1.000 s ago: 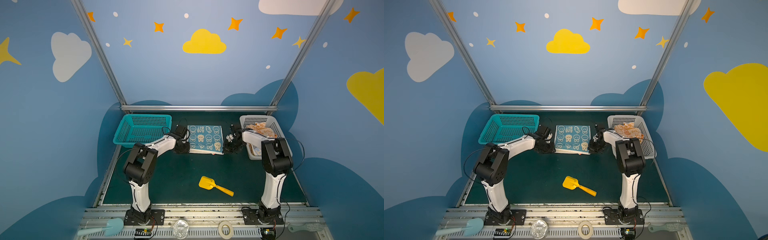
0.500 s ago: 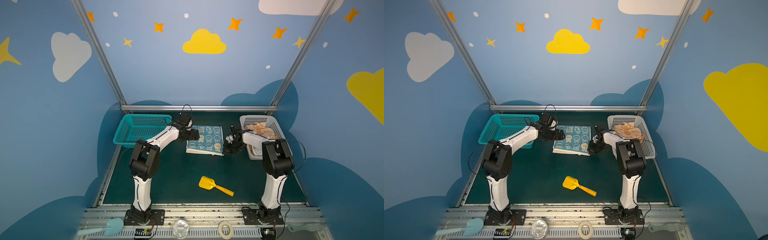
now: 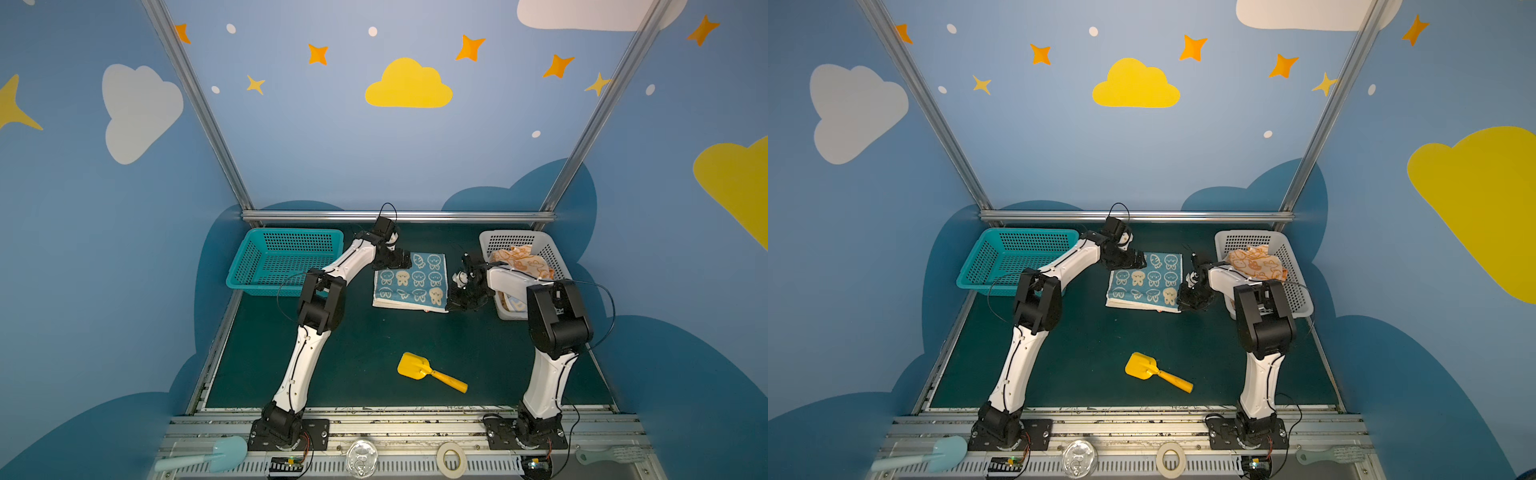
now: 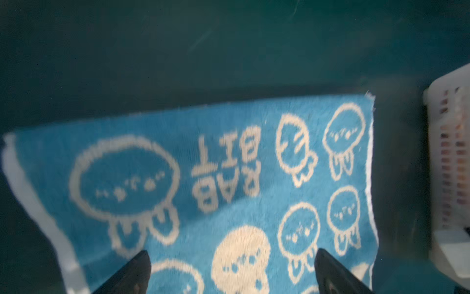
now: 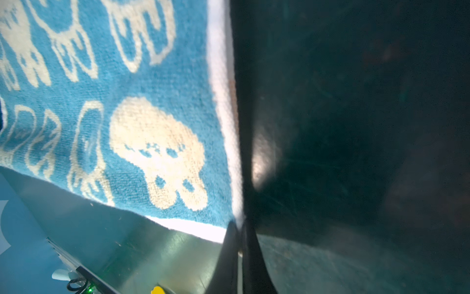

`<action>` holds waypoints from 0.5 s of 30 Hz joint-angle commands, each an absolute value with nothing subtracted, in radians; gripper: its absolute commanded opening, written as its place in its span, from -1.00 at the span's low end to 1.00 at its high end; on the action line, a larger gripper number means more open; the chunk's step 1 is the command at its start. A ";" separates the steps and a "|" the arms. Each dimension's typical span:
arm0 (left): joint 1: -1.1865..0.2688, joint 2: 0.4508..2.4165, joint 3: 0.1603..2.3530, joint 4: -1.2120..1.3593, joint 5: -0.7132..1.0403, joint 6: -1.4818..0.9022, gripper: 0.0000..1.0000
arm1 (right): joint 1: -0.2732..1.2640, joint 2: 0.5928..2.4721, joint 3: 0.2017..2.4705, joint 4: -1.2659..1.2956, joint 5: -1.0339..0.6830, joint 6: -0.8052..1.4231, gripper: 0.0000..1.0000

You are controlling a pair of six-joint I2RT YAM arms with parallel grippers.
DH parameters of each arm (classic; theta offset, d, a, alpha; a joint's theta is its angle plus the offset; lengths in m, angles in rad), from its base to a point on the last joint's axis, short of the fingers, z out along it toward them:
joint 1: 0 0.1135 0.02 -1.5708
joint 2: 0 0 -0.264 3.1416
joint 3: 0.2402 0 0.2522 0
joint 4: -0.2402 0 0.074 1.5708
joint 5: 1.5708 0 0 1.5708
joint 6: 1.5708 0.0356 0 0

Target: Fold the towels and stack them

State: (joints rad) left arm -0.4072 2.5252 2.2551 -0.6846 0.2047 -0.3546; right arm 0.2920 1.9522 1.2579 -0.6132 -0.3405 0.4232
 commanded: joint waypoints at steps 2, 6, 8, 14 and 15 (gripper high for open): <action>-0.378 2.629 2.370 -0.761 0.225 -0.341 0.99 | 0.269 1.953 1.206 -0.696 -0.290 0.408 -1.00; -0.373 2.700 2.494 -0.808 0.227 -0.332 0.99 | 0.252 1.937 1.199 -0.704 -0.303 0.409 -1.00; -0.373 2.709 2.507 -0.807 0.227 -0.330 0.99 | 0.244 1.923 1.194 -0.713 -0.308 0.404 -1.00; -0.371 2.720 2.500 -0.779 0.227 -0.328 0.99 | 0.235 1.892 1.164 -0.735 -0.291 0.393 -1.00; -0.371 2.721 2.501 -0.776 0.227 -0.329 0.99 | 0.230 1.889 1.160 -0.735 -0.288 0.394 -1.00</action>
